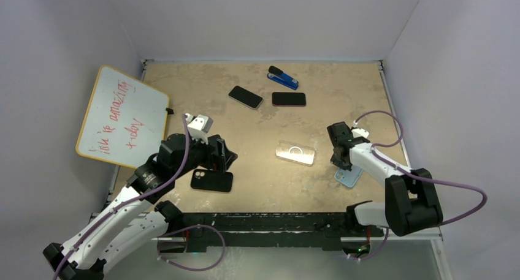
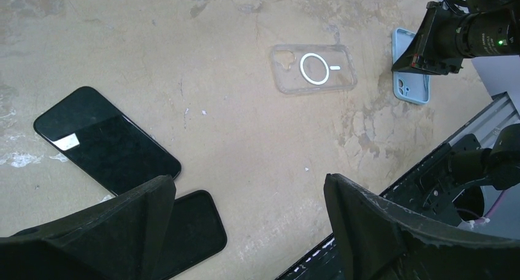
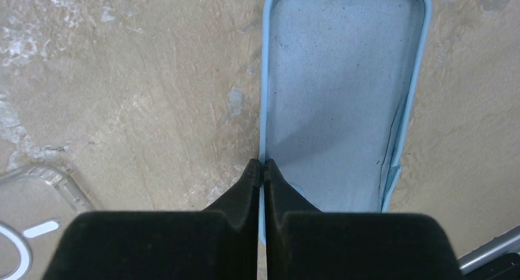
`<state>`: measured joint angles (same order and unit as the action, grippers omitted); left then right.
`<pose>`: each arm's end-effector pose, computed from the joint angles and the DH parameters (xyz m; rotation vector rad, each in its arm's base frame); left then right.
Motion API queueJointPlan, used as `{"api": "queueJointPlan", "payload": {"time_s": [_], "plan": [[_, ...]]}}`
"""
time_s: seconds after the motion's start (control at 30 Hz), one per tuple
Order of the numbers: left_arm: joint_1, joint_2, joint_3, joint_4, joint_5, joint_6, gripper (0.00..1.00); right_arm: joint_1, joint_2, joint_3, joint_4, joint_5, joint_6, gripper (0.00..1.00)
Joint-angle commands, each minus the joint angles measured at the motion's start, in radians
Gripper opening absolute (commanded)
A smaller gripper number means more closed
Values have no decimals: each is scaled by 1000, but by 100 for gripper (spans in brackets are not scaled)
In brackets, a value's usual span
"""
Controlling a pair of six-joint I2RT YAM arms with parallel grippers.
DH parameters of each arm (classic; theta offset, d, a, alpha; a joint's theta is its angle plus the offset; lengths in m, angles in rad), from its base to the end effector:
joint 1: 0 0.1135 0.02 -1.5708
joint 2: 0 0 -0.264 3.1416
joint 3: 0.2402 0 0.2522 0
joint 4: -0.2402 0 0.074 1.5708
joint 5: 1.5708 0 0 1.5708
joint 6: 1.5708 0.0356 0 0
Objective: Put the phone into the phone case
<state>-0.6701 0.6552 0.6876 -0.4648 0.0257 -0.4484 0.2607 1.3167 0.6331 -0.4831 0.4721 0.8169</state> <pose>0.1194 -0.0958 0.2963 0.2473 2.0669 -0.7293 0.2196 0.0418 0.1636 0.8200 2.4151 -0.2582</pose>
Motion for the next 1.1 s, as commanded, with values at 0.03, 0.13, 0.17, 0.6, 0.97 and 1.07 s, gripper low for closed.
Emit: {"api": "queueJointPlan", "payload": {"time_s": [0.03, 0.13, 0.17, 0.6, 0.97, 1.07], "plan": [[-3, 7, 12, 6, -56, 10, 96, 4, -58, 5, -1, -82, -53, 0], [-3, 18, 21, -9, -83, 9, 96, 38, -124, 21, -42, -92, -68, 0], [-3, 20, 23, -13, -90, 7, 96, 65, -147, 30, -46, -99, -76, 0], [-4, 22, 52, -93, -186, -21, 97, 643, -124, 188, -128, -214, 11, 0], [-3, 71, 111, -249, -408, -170, 97, 935, 126, 251, 66, -204, 75, 0], [-3, 74, 109, -261, -413, -194, 97, 936, 174, 254, 117, -170, 93, 0]]}}
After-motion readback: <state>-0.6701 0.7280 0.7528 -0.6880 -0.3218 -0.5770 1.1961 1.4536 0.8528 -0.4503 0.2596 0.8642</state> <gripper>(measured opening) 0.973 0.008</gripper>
